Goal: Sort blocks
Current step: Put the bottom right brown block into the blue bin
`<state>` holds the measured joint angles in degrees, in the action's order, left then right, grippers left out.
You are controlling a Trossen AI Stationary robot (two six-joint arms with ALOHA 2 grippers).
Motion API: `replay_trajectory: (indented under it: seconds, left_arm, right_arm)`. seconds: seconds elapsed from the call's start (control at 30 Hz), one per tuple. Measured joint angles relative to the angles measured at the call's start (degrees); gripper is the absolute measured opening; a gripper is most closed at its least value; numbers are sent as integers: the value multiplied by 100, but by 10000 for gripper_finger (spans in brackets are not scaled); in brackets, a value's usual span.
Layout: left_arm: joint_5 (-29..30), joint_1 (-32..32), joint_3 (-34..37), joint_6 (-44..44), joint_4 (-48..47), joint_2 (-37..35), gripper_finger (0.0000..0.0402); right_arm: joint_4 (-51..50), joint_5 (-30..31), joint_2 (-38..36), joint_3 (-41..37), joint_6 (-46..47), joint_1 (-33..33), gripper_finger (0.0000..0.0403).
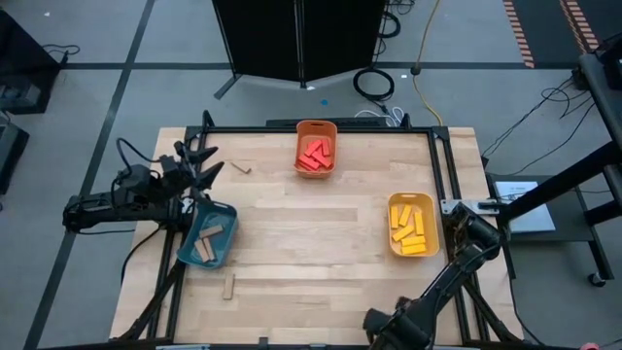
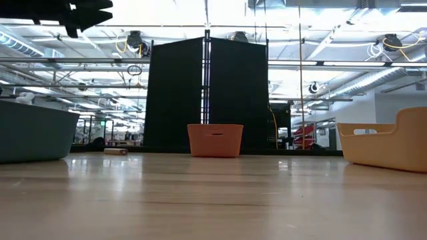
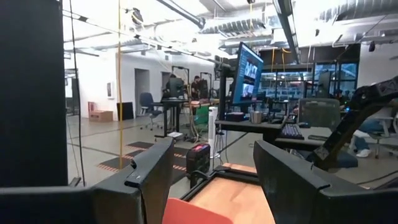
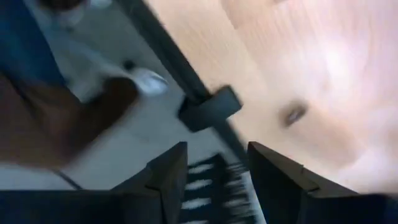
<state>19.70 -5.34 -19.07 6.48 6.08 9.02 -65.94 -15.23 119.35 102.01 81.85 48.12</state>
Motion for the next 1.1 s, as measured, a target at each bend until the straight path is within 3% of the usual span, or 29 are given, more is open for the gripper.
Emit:
replay_trajectory:
  seconds: [0.13,0.27,0.6,1.1]
  left_arm:
    - [0,0,0,-5,108,0,219]
    - [-2,0,0,-11,90,1,219]
    - [-185,0,0,-20,73,2,219]
    - [-201,0,0,-9,66,2,219]
  right_arm:
    - [-354,25,0,-184,-2645,52,160]
    - [-823,14,0,-485,-3782,135,160]
    - [-812,-4,2,-1340,-4316,564,160]
    - [-142,42,2,-1710,-4135,641,160]
